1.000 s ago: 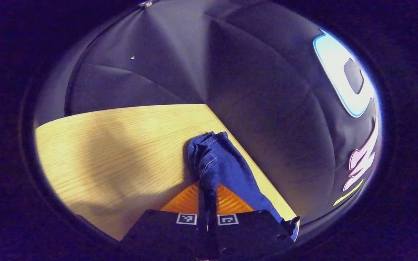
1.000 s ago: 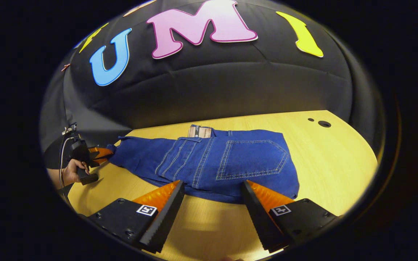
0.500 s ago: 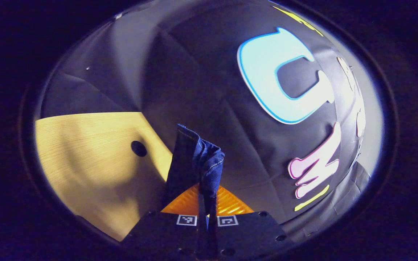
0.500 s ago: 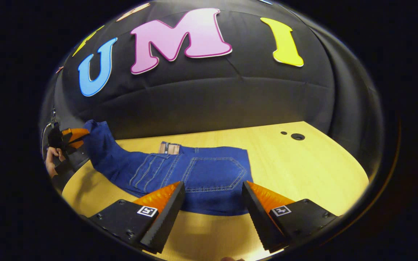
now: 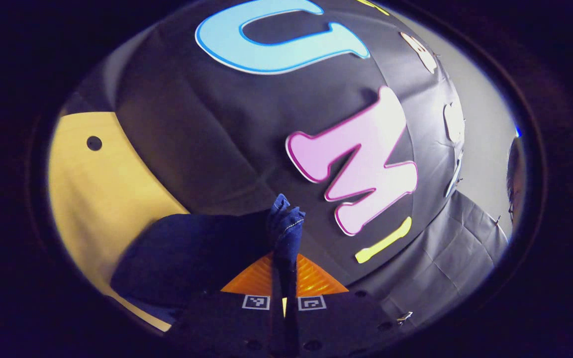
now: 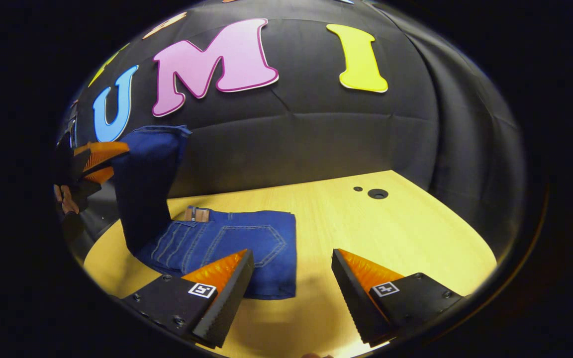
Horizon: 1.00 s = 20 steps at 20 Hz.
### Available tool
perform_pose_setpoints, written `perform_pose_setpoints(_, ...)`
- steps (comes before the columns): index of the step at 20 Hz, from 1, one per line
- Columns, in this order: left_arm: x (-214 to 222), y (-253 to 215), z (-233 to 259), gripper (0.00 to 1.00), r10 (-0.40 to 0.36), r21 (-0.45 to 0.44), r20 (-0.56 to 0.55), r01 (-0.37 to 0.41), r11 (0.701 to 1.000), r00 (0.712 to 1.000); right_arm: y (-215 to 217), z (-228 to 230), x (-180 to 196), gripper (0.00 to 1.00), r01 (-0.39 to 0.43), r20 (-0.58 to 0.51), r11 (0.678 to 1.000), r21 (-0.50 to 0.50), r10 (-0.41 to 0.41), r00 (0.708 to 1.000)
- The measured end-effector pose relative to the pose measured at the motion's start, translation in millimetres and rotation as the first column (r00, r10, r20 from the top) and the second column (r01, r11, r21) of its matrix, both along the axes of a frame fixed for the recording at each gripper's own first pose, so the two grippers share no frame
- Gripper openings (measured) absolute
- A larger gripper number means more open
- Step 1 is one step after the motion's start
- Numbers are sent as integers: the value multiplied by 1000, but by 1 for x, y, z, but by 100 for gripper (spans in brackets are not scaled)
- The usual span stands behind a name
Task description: Grasp the waist and the cuffs of the jeans and fold them to make the two legs overlap; first hold the waist and fold one-third of the jeans toward the cuffs, then hold the cuffs and fold the remaining one-third in the same direction to finish folding.
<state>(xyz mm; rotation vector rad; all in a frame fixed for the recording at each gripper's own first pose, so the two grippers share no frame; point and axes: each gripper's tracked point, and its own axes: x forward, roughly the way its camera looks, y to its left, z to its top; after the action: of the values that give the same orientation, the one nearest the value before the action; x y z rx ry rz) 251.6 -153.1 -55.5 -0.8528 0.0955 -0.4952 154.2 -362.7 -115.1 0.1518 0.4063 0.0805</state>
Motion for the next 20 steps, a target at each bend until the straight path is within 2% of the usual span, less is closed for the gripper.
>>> perform_pose_setpoints(2,-3,-53,-20,6,-60,29,-42,61,998,997,-19,-2,-2,97,13,-5,1000,-12,-13,1000)
perform_pose_setpoints(4,-5,-92,-57,6,-86,127,-98,98,987,991,-37,-3,-5,97,38,-12,999,-7,-38,999)
perform_pose_setpoints(8,-17,-136,-127,6,-89,332,-201,154,931,975,-67,-5,-16,97,101,-30,995,12,-100,994)
perform_pose_setpoints(10,-19,-140,-131,13,-67,399,-214,150,904,975,-79,2,-25,97,123,-29,992,11,-123,992)
perform_pose_setpoints(12,-29,-155,-133,27,-107,419,-204,186,889,973,-87,12,-33,97,140,-29,990,5,-139,990)
perform_pose_setpoints(14,-53,-159,-123,84,-148,439,-190,219,872,971,-90,29,-46,97,154,-28,988,22,-154,988)
perform_pose_setpoints(15,-62,-157,-115,93,-143,461,-180,212,862,973,-89,40,-52,97,156,-24,987,28,-156,988)
perform_pose_setpoints(17,-86,-149,-88,96,-142,494,-128,188,849,981,-86,60,-65,97,150,-14,988,23,-150,989)
perform_pose_setpoints(20,-121,-111,-45,96,-97,515,-43,105,851,994,-76,102,-86,97,133,14,991,24,-134,991)
